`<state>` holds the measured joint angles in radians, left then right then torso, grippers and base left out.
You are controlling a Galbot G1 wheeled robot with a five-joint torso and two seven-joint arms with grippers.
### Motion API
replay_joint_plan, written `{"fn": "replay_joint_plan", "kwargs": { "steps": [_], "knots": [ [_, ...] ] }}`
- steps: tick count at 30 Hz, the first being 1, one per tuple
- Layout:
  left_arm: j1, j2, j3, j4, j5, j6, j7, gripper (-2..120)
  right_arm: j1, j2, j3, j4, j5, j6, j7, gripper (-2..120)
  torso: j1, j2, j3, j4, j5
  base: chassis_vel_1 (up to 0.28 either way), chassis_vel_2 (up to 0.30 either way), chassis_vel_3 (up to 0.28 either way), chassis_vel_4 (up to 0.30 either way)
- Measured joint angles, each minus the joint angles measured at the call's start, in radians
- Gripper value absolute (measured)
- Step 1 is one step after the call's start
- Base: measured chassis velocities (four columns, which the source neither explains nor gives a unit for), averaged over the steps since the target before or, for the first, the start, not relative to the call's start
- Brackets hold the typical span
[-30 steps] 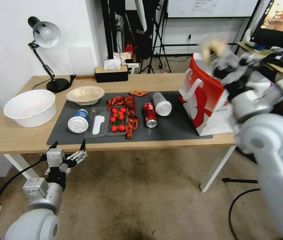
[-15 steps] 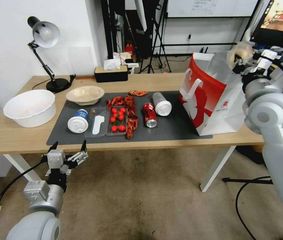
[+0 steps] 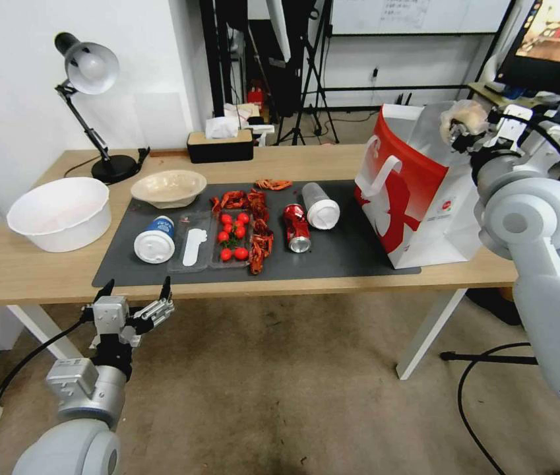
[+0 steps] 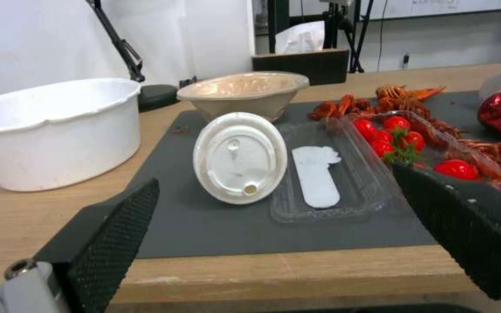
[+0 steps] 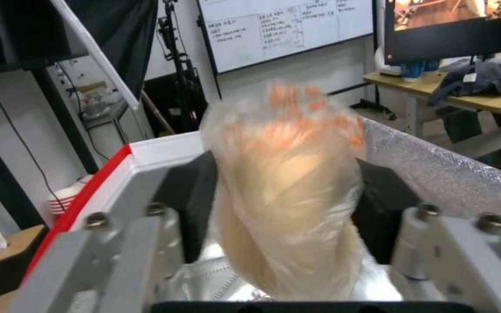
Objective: Pick up the trash from the table and place it into the takeout bag.
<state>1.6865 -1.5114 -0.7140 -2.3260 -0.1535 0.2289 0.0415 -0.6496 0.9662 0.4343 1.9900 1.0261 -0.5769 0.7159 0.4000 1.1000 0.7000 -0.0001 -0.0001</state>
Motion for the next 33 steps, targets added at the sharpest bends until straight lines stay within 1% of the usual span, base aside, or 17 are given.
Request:
{"fn": "replay_joint_plan", "kwargs": {
  "steps": [2,3,6,9,11,12,14,15,16,19,21,24,25,27,29,31,33],
  "knots": [
    [0.0,0.0,0.001,0.002,0.0,-0.002,0.001,100,-0.001,-0.004,0.002,0.001,0.002,-0.004,0.001,64,0.0,0.0,0.0,0.0,0.0,0.0,0.0,0.0,0.0],
    [0.0,0.0,0.001,0.002,0.0,-0.002,0.001,100,-0.001,-0.004,0.002,0.001,0.002,-0.004,0.001,64,0.0,0.0,0.0,0.0,0.0,0.0,0.0,0.0,0.0],
    [0.0,0.0,0.0,0.003,0.001,-0.005,0.001,100,0.002,-0.004,0.002,0.001,0.003,-0.007,0.002,80,0.0,0.0,0.0,0.0,0.0001,0.0,0.0,0.0,0.0],
    [0.0,0.0,0.0,0.003,0.001,-0.005,0.001,100,0.008,-0.004,0.002,0.001,0.008,-0.001,-0.001,86,0.0,0.0,0.0,0.0,0.0001,0.0,0.0,0.0,0.0],
    [0.0,0.0,0.0,0.004,0.001,-0.006,0.002,100,0.018,-0.005,0.002,0.002,0.039,0.064,-0.036,93,0.0,0.0,0.0,0.0001,0.0001,0.0,0.0,0.0,0.0],
    [0.0,0.0,0.0,0.004,0.001,-0.006,0.002,100,0.018,-0.005,0.002,0.002,0.039,0.064,-0.036,93,0.0,0.0,0.0,0.0001,0.0001,0.0,0.0,0.0,0.0],
    [0.001,0.0,-0.001,0.004,0.001,-0.006,0.002,100,0.016,-0.007,0.006,0.027,0.077,0.156,-0.112,100,0.0,0.0,0.0,0.0003,0.0001,0.0,0.0,0.0,0.0],
    [0.001,0.0,-0.001,0.004,0.001,-0.006,0.002,100,0.016,-0.007,0.006,0.027,0.077,0.156,-0.112,100,0.0,0.0,0.0,0.0003,0.0001,0.0,0.0,0.0,0.0],
    [0.001,0.0,-0.001,0.004,0.001,-0.008,0.002,100,0.002,-0.015,0.011,0.055,0.086,0.205,-0.167,100,0.0,0.0,0.0,0.0002,-0.0002,0.0,0.0,0.0,0.0],
    [0.001,0.001,-0.002,0.004,0.001,-0.008,0.002,100,-0.027,-0.029,0.015,0.091,0.091,0.242,-0.225,100,0.0,0.0,0.0,0.0001,0.0,0.0,0.0,0.0,0.0],
    [0.003,0.003,-0.004,0.004,0.0,-0.01,0.002,100,-0.096,-0.058,0.027,0.15,0.089,0.288,-0.323,100,0.0,0.0,0.0,0.0001,0.0001,0.0,0.0,0.0,0.0],
    [0.005,0.003,-0.005,0.003,-0.001,-0.013,0.002,100,-0.159,-0.076,0.034,0.199,0.076,0.311,-0.386,100,0.0,0.0,0.0,-0.0002,0.0,0.0,0.0,0.0,0.0],
    [0.006,0.004,-0.006,0.003,-0.002,-0.015,0.002,100,-0.213,-0.086,0.038,0.233,0.042,0.328,-0.431,100,0.0,0.0,0.0,-0.0002,0.0,0.0,0.0,0.0,0.0],
    [0.006,0.004,-0.006,0.003,-0.002,-0.015,0.002,100,-0.221,-0.087,0.038,0.238,0.036,0.331,-0.438,100,0.0,0.0,0.0,-0.0002,0.0001,0.0,0.0,0.0,0.0],
    [0.005,0.005,-0.004,0.002,-0.004,-0.015,0.002,100,-0.326,-0.091,0.036,0.287,-0.051,0.368,-0.52,100,0.0,0.0,0.0,0.0,-0.0001,0.0,0.0,0.0,0.0],
    [0.005,0.005,-0.003,0.002,-0.004,-0.015,0.002,100,-0.354,-0.09,0.033,0.297,-0.076,0.376,-0.538,100,0.0,0.0,0.0,0.0,0.0001,0.0,0.0,0.0,0.0],
    [0.004,0.006,-0.002,0.002,-0.004,-0.015,0.003,100,-0.441,-0.083,0.023,0.318,-0.166,0.405,-0.594,100,0.0,0.0,0.0,0.0,0.0001,0.0,0.0,0.0,0.0]
  ]
}}
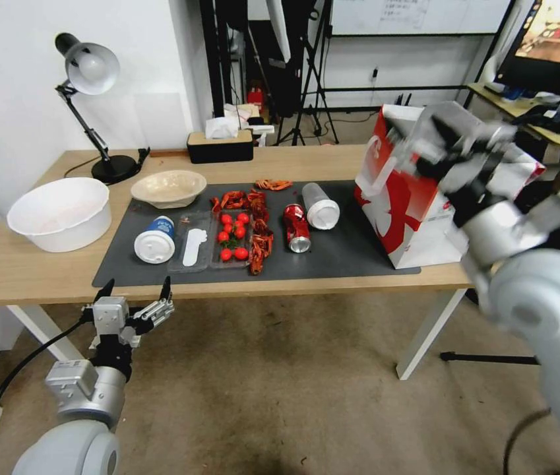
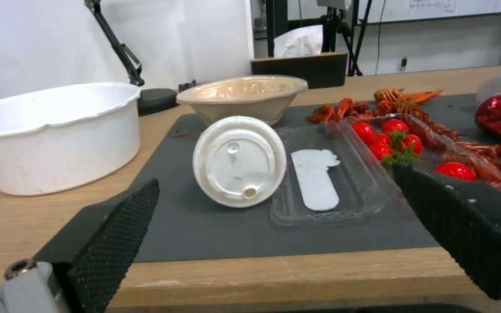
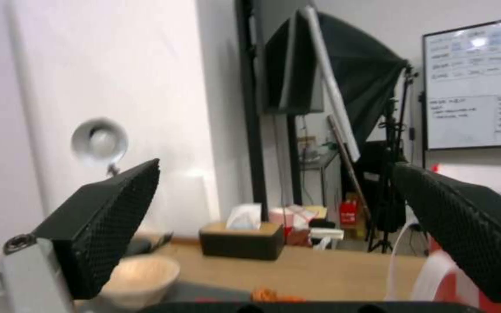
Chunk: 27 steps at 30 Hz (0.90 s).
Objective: Pick up the trash from the table and place it into the takeout bag.
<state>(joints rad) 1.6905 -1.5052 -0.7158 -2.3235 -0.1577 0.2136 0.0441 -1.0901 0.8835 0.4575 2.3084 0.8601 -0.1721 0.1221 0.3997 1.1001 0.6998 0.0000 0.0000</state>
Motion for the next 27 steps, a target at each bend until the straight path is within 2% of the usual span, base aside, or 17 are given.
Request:
{"fn": "replay_joint_plan", "kwargs": {
  "steps": [6,10,12,18,23,27],
  "knots": [
    [0.0,0.001,0.0,0.0,0.0,0.0,0.0,100,-0.063,0.008,-0.008,0.013,-0.07,0.023,-0.026,100,0.0,0.0,0.0,0.0001,-0.0001,0.0,0.0,0.0,0.0],
    [0.0,0.003,0.0,0.0,-0.001,0.0,0.001,100,-0.154,0.026,-0.023,0.034,-0.171,0.047,-0.03,100,0.0,0.0,0.0,0.0,-0.0001,0.0,0.0,0.0,0.0],
    [0.001,0.008,-0.004,0.002,-0.002,-0.002,0.001,100,-0.251,0.071,-0.038,0.035,-0.31,0.099,-0.007,100,0.0,0.0,0.0,0.0002,-0.0002,0.0,0.0,0.0,0.0],
    [0.001,0.013,-0.007,0.005,-0.004,-0.005,0.0,100,-0.34,0.115,-0.056,0.022,-0.403,0.146,0.041,100,0.0,0.0,0.0,-0.0001,0.0,0.0,0.0,0.0,0.0],
    [-0.002,0.017,-0.006,0.012,-0.007,-0.007,0.0,100,-0.481,0.188,-0.098,-0.047,-0.534,0.258,0.094,100,0.0,0.0,0.0,-0.0001,-0.0001,0.0,0.0,0.0,0.0],
    [-0.006,0.019,-0.004,0.018,-0.008,-0.007,0.0,100,-0.524,0.219,-0.137,-0.094,-0.597,0.313,0.129,100,0.0,0.0,0.0,0.0001,-0.0002,0.0,0.0,0.0,0.0]
  ]
}}
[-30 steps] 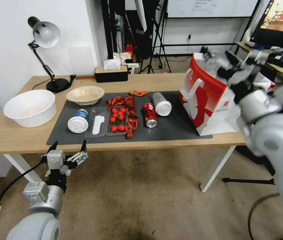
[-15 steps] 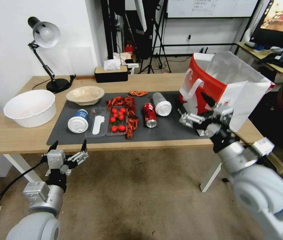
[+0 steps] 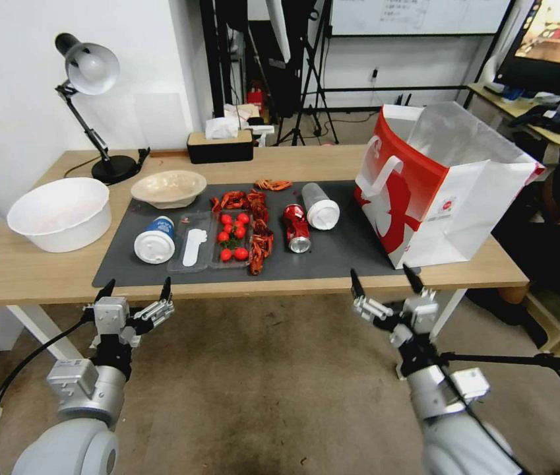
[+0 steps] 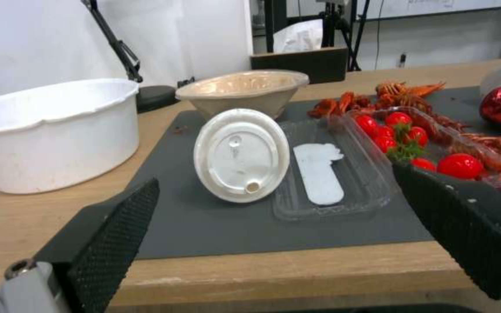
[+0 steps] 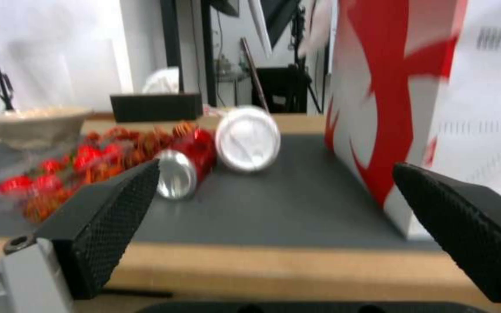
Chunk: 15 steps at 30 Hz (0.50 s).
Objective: Pick up the trash from the table and place it into the takeout bag.
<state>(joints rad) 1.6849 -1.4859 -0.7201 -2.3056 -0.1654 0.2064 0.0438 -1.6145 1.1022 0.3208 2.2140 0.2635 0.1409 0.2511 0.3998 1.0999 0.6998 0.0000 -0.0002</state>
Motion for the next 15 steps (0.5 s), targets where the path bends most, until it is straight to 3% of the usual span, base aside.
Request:
{"fn": "replay_joint_plan", "kwargs": {
  "steps": [5,15],
  "knots": [
    [-0.004,0.009,-0.003,0.013,-0.013,-0.003,-0.001,100,-0.03,0.034,-0.046,-0.077,-0.051,0.064,0.03,100,0.0,0.0,0.0,0.0,0.0003,0.0,0.0,0.0,0.0],
    [-0.009,0.014,-0.01,0.021,-0.022,-0.004,-0.002,100,-0.012,0.045,-0.067,-0.126,-0.059,0.077,0.041,100,0.0,0.0,0.0,0.0,0.0002,0.0,0.0,0.0,0.0]
  ]
}}
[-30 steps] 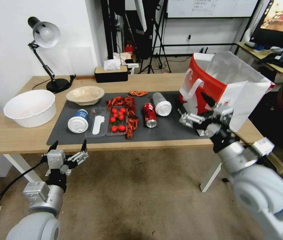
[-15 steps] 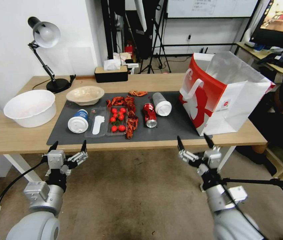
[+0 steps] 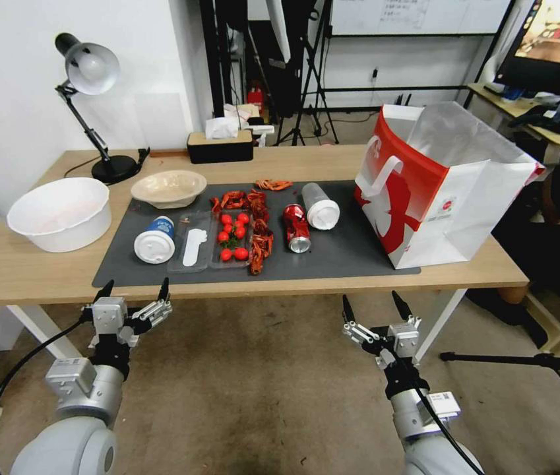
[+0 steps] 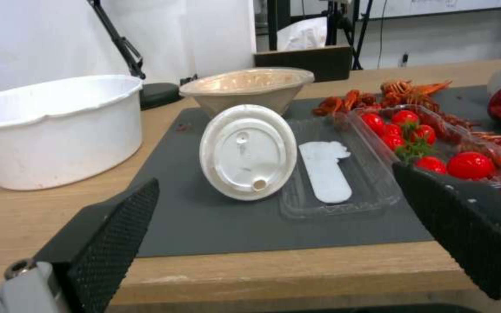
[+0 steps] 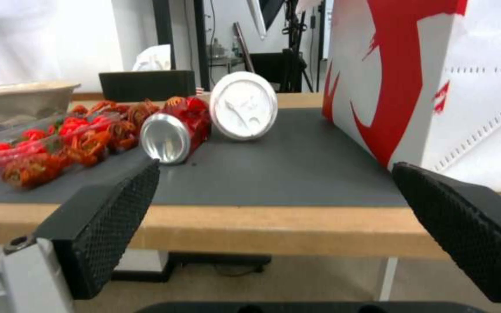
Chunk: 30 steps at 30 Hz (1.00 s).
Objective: Pick up the trash from the table and place it into the takeout bag.
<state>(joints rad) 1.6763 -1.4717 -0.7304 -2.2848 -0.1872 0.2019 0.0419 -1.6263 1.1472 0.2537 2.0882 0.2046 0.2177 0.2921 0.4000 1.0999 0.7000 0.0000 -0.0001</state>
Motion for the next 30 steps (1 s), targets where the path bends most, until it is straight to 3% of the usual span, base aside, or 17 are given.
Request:
{"fn": "replay_joint_plan", "kwargs": {
  "steps": [4,12,16,22,30],
  "knots": [
    [-0.004,0.002,-0.003,0.003,-0.001,0.0,0.0,100,0.037,-0.002,-0.016,0.013,0.017,-0.032,0.021,100,0.0,0.0,0.0,-0.0001,0.0,0.0,0.0,0.0,0.0],
    [-0.011,0.006,-0.006,0.019,-0.001,0.0,0.0,100,0.312,-0.03,-0.131,0.033,0.175,-0.297,0.187,100,0.0,0.0,0.0,-0.0001,-0.0001,0.0,0.0,0.0,0.0],
    [-0.012,0.003,-0.006,0.023,0.0,0.0,0.0,100,0.427,-0.03,-0.189,-0.019,0.246,-0.358,0.228,100,0.0,0.0,0.0,0.0001,0.0,0.0,0.0,0.0,0.0],
    [-0.013,-0.002,-0.011,0.026,0.002,0.0,0.0,100,0.629,-0.017,-0.302,-0.148,0.354,-0.414,0.279,99,0.0,0.0,0.0,0.0001,0.0,0.0,0.0,0.0,0.0],
    [-0.013,-0.008,-0.021,0.027,0.003,0.0,0.001,100,0.755,-0.002,-0.386,-0.219,0.451,-0.449,0.312,98,0.0,0.0,0.0,0.0,-0.0001,0.0,0.0,0.0,0.0]
  ]
}}
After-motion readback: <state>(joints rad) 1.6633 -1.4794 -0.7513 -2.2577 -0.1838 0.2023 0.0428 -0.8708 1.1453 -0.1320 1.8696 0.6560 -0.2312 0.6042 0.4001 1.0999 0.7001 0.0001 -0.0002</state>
